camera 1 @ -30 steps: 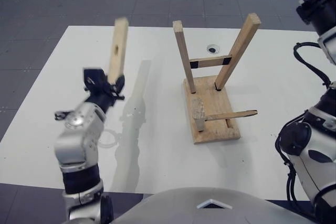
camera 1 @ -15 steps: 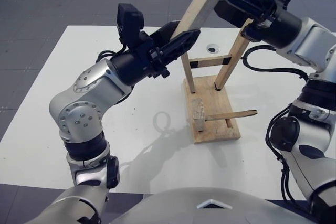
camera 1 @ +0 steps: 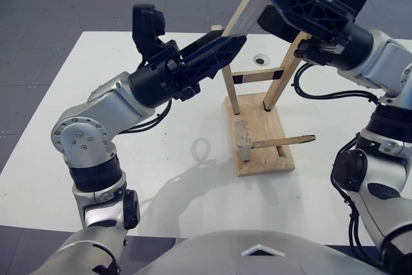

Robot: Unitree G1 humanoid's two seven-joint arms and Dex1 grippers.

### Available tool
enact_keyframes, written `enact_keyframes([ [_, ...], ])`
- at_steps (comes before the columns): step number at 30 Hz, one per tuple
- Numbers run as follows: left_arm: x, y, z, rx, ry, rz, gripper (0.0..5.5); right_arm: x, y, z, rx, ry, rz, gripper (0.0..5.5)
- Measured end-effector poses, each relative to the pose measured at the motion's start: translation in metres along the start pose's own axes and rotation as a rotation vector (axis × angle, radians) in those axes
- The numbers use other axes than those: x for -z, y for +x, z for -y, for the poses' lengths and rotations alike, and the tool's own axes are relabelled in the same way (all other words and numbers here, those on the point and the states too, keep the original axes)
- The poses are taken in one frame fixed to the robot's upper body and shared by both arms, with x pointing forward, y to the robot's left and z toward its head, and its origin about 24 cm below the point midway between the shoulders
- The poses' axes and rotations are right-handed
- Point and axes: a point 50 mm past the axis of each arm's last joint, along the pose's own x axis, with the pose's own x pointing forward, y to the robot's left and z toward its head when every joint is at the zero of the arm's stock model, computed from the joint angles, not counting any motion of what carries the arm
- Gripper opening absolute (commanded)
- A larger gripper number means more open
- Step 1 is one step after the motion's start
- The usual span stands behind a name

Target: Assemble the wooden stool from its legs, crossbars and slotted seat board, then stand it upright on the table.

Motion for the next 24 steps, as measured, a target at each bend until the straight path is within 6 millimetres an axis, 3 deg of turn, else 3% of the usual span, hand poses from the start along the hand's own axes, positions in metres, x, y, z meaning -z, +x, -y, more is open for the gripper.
enact_keyframes([
  [6, 0.007, 0.002, -0.003, -0.006, -0.032, -0.024, 2.08, 0.004, 0.003, 0.002, -0.001, 0.011, -0.025, 2.98],
  [17, 0.018, 0.002, -0.006, -0.018, -0.056, -0.062, 2.08, 0.008, 0.006, 0.010, 0.037, 0.001, -0.065, 2.92],
  [22, 0.020, 0.003, -0.006, -0.014, -0.054, -0.072, 2.08, 0.007, 0.001, 0.013, 0.032, 0.016, -0.066, 2.06],
  [24, 0.021, 0.004, -0.006, -0.012, -0.055, -0.073, 2.08, 0.007, 0.000, 0.013, 0.025, 0.019, -0.068, 2.05],
])
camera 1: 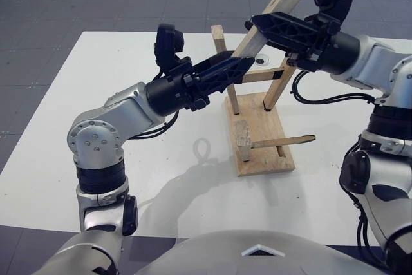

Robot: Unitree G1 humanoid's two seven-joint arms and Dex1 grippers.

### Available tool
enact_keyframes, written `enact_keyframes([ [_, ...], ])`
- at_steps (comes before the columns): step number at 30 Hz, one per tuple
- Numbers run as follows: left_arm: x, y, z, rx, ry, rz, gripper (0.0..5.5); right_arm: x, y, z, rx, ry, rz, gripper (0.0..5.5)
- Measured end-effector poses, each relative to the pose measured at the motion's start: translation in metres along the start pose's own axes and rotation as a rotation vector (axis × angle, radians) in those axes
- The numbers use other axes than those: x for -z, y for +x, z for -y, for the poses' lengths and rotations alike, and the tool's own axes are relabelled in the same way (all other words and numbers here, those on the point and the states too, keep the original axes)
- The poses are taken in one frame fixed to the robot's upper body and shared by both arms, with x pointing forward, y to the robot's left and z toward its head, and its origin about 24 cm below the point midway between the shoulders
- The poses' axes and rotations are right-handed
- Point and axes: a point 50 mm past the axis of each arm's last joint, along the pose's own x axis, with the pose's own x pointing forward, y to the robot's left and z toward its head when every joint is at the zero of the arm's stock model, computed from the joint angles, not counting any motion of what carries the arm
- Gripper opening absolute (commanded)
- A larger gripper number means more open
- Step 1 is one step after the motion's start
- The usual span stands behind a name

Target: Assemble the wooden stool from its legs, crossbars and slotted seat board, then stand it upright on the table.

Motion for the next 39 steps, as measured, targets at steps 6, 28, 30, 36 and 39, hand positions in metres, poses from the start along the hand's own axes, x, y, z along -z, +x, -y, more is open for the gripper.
enact_keyframes([
  [6, 0.002, -0.003, 0.002, 0.018, -0.026, -0.015, 2.08, 0.002, -0.001, 0.000, -0.028, 0.009, -0.031, 2.04],
  [28, -0.007, -0.029, 0.002, -0.006, -0.055, 0.051, 4.29, -0.003, -0.005, -0.007, -0.106, -0.028, -0.056, 2.03],
  [30, -0.013, -0.035, 0.004, -0.025, -0.028, 0.071, 4.47, -0.005, -0.008, -0.007, -0.098, -0.034, -0.041, 2.03],
  [36, -0.016, -0.058, 0.023, -0.040, 0.062, -0.011, 4.47, -0.021, -0.028, -0.005, -0.001, -0.099, 0.015, 2.03],
  [39, 0.004, -0.076, 0.023, -0.090, 0.058, -0.191, 4.47, -0.040, -0.043, -0.013, 0.051, -0.171, 0.046, 2.03],
])
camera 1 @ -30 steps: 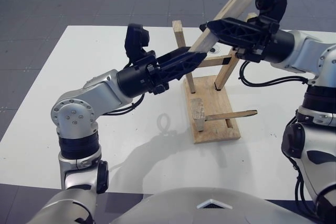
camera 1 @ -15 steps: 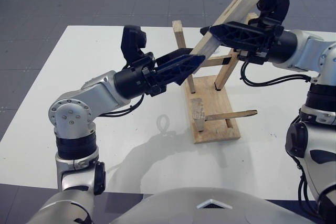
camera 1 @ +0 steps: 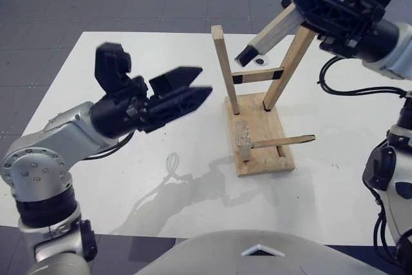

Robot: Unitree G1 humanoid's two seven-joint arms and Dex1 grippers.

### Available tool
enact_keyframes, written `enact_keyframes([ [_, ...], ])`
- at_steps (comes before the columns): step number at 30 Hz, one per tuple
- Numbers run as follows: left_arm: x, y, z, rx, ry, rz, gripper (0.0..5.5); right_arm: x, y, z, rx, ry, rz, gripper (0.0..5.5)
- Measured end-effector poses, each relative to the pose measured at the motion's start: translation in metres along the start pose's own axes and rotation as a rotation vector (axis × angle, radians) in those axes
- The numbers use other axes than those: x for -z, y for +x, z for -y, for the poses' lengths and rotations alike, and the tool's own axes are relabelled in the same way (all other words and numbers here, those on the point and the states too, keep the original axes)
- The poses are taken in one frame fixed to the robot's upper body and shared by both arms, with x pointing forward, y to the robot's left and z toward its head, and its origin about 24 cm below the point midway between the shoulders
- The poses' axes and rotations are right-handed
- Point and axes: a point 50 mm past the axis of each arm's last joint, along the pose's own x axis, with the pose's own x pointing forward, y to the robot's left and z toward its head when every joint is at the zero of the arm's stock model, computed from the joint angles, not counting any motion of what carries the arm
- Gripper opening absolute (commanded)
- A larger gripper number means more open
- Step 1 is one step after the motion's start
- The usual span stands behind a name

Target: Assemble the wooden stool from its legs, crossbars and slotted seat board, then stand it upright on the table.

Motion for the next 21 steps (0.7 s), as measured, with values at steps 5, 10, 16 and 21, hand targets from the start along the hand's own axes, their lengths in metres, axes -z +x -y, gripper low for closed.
enact_keyframes([
  [5, 0.046, 0.002, -0.011, -0.090, 0.036, -0.314, 4.47, -0.023, -0.022, -0.012, 0.065, -0.100, 0.028, 2.03],
  [10, 0.079, 0.025, -0.011, -0.119, 0.103, -0.419, 4.47, -0.031, -0.052, -0.030, 0.138, -0.173, -0.025, 2.03],
  [16, 0.090, 0.040, -0.011, -0.197, 0.128, -0.380, 4.47, -0.018, -0.091, -0.038, 0.266, -0.181, -0.195, 2.03],
  [21, 0.097, 0.045, -0.013, -0.249, 0.131, -0.380, 4.47, 0.015, -0.126, -0.013, 0.528, -0.251, -0.556, 2.03],
])
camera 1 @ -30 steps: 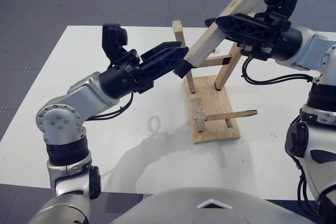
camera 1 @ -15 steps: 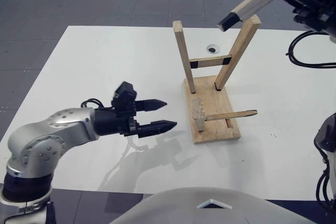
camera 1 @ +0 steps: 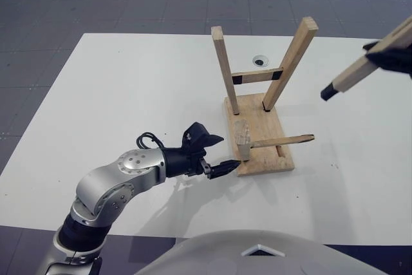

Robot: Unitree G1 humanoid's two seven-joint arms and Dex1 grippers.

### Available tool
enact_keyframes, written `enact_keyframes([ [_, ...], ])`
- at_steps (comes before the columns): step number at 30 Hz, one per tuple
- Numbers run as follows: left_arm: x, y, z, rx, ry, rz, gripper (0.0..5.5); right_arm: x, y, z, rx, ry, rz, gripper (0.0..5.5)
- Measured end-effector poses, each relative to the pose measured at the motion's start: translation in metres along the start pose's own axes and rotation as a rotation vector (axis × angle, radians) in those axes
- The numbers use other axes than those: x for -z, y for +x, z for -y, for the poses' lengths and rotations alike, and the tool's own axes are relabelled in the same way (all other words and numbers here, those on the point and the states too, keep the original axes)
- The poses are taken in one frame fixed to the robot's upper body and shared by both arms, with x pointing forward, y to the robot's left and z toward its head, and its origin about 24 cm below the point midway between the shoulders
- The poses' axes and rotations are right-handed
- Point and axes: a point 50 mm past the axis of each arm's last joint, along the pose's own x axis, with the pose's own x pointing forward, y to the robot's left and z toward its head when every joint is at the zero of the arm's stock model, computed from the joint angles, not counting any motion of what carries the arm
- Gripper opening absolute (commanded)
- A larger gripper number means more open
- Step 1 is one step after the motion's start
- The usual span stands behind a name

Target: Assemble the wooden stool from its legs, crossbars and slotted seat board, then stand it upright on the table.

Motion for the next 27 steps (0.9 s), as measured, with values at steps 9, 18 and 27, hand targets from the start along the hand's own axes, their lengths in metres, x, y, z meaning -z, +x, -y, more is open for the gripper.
enact_keyframes([
  [9, 0.002, 0.009, 0.004, -0.052, -0.057, 0.038, 4.47, 0.061, 0.055, -0.012, 0.001, -0.066, -0.217, 2.03],
  [18, 0.011, 0.011, 0.010, -0.058, -0.071, 0.000, 4.47, 0.079, 0.093, -0.054, -0.090, 0.003, -0.132, 2.03],
  [27, 0.011, 0.008, 0.004, -0.095, -0.070, -0.005, 4.47, 0.075, 0.094, -0.054, -0.078, 0.006, -0.087, 2.03],
])
